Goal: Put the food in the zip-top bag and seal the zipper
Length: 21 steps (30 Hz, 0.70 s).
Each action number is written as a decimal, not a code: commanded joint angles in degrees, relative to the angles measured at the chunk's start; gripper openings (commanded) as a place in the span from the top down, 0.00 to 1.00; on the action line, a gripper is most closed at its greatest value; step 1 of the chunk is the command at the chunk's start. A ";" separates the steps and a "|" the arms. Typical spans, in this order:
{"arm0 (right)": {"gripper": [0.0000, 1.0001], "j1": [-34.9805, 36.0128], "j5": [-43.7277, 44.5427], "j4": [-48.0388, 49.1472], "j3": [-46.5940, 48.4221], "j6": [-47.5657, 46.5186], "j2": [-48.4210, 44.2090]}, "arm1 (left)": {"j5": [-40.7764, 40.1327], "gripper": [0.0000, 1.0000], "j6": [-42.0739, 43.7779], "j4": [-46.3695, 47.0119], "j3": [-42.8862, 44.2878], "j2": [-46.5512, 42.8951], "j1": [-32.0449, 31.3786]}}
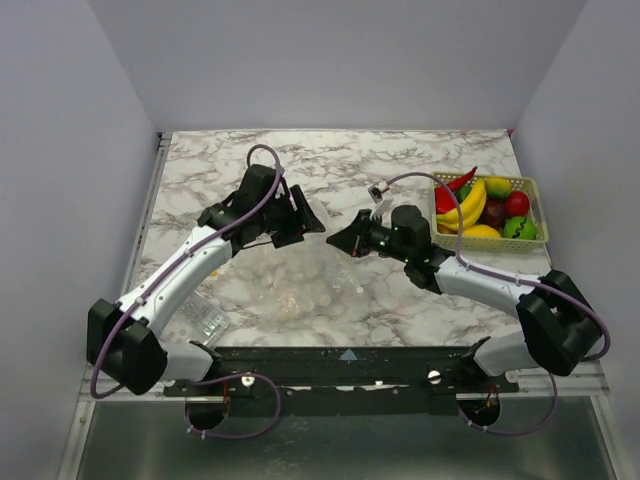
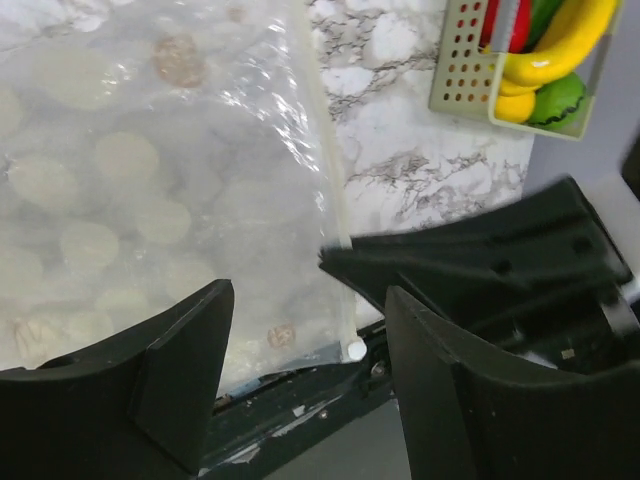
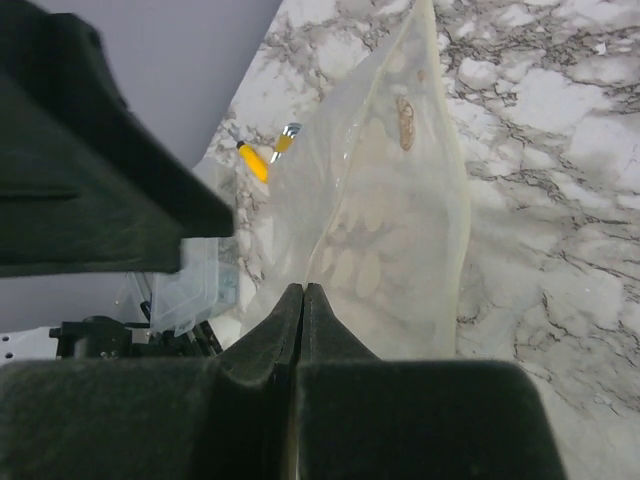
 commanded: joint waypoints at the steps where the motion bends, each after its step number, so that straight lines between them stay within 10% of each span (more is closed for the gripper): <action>1: 1.00 2.82 5.98 5.09 -2.83 -4.48 -4.43 | -1.08 0.37 -6.66 -10.77 7.15 6.54 0.24; 21: 0.99 9.45 11.64 2.58 -1.50 -10.20 -5.24 | -10.92 0.40 -5.69 -14.18 10.06 10.01 -4.18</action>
